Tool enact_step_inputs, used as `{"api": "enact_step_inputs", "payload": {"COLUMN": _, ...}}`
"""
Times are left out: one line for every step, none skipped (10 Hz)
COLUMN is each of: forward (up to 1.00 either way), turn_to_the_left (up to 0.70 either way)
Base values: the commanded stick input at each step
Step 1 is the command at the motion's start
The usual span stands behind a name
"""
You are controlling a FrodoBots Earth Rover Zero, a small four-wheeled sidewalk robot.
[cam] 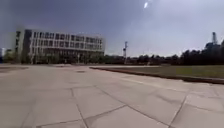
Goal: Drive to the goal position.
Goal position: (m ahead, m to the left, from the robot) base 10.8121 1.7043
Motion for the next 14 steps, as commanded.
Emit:
{"api": "enact_step_inputs", "payload": {"forward": 0.0, "turn_to_the_left": 0.7}}
{"api": "enact_step_inputs", "payload": {"forward": 0.1, "turn_to_the_left": 0.64}}
{"api": "enact_step_inputs", "payload": {"forward": 0.53, "turn_to_the_left": 0.26}}
{"api": "enact_step_inputs", "payload": {"forward": 0.7, "turn_to_the_left": -0.01}}
{"api": "enact_step_inputs", "payload": {"forward": 0.7, "turn_to_the_left": -0.01}}
{"api": "enact_step_inputs", "payload": {"forward": 0.7, "turn_to_the_left": -0.01}}
{"api": "enact_step_inputs", "payload": {"forward": 0.7, "turn_to_the_left": -0.01}}
{"api": "enact_step_inputs", "payload": {"forward": 0.7, "turn_to_the_left": -0.01}}
{"api": "enact_step_inputs", "payload": {"forward": 0.7, "turn_to_the_left": -0.01}}
{"api": "enact_step_inputs", "payload": {"forward": 0.7, "turn_to_the_left": -0.01}}
{"api": "enact_step_inputs", "payload": {"forward": 0.7, "turn_to_the_left": -0.01}}
{"api": "enact_step_inputs", "payload": {"forward": 0.7, "turn_to_the_left": -0.01}}
{"api": "enact_step_inputs", "payload": {"forward": 0.7, "turn_to_the_left": -0.01}}
{"api": "enact_step_inputs", "payload": {"forward": 0.7, "turn_to_the_left": -0.01}}
